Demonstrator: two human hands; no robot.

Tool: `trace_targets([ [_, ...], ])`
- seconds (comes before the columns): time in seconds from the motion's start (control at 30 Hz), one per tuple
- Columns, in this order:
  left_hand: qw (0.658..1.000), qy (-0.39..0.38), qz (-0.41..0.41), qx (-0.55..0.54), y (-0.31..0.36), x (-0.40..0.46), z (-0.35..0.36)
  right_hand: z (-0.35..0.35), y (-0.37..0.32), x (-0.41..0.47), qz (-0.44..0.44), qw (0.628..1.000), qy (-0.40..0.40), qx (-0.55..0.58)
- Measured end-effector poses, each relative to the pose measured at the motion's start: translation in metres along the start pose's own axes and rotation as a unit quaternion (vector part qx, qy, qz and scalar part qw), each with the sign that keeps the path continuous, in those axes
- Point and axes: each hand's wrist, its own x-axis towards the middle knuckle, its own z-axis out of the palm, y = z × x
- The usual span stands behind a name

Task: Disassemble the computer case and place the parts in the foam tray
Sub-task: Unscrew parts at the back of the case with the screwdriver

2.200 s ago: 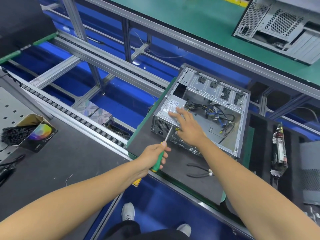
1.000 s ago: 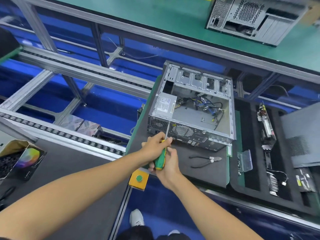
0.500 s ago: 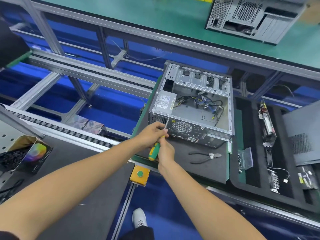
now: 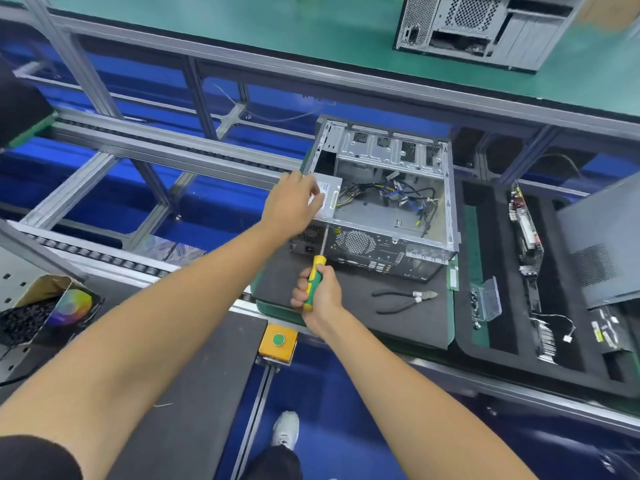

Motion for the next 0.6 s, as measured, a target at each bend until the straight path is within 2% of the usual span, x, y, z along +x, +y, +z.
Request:
trace_targets([
  [0.07, 0.999, -0.016, 0.039, 0.027, -0.001, 0.036, 0.002, -0.001, 0.000, 0.001, 0.007, 1.000, -0.013, 0.019],
  [0.17, 0.989, -0.134, 0.046, 0.052, 0.006, 0.074, 0.021, -0.003, 0.001, 0.004, 0.002, 0.999, -0.029, 0.030],
  [0.23, 0.979, -0.172, 0.060, 0.090, 0.006, 0.083, 0.043, -0.004, 0.003, 0.007, 0.001, 0.999, -0.034, 0.041],
  [0.33, 0.973, -0.144, 0.083, 0.159, -0.001, 0.079, 0.067, -0.003, 0.005, 0.008, 0.009, 0.997, -0.046, 0.063],
  [0.43, 0.974, -0.134, 0.094, 0.159, -0.005, 0.079, 0.073, 0.003, 0.002, 0.007, 0.021, 0.997, -0.041, 0.063],
  [0.6, 0.982, -0.103, 0.089, 0.132, -0.008, 0.081, 0.080, 0.000, -0.002, 0.008, 0.023, 1.000, 0.003, -0.005],
])
